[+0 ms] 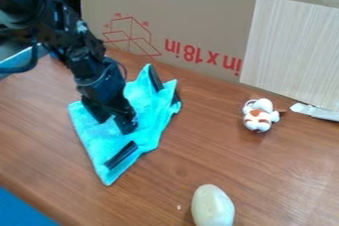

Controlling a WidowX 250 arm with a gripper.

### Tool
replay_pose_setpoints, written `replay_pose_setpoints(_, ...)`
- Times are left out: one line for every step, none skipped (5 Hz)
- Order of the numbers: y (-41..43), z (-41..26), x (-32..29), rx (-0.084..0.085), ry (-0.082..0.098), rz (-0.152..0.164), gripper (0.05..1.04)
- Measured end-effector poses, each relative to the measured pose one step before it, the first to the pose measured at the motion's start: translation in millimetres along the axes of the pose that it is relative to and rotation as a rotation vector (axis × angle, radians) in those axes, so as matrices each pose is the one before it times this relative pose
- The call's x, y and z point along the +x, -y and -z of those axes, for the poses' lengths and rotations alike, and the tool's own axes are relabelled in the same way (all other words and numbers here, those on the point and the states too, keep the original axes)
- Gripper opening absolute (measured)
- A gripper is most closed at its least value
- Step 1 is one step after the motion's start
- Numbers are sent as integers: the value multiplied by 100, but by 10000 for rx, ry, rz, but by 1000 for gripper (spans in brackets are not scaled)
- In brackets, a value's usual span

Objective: Move the cloth up and down

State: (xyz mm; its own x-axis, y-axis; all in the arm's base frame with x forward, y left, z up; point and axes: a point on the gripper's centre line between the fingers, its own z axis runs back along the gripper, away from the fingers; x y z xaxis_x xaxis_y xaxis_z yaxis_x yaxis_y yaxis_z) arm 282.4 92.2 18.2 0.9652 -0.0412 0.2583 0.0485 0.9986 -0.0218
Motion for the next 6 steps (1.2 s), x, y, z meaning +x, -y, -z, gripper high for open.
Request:
replay_pose_setpoints(85,-355,-1337,-28,42,296,998)
replay_pose_setpoints(132,-514,-2110,-57,-35,465,998)
replay_pose_setpoints(84,-371,-1470,-40,-46,413,998)
replay_pose_setpoints(68,-94,-635,-3,-45,148,998)
replay_pose_setpoints(5,34,254,108,75,-301,999)
replay_pose_setpoints(291,217,1948,138,150,-692,1000)
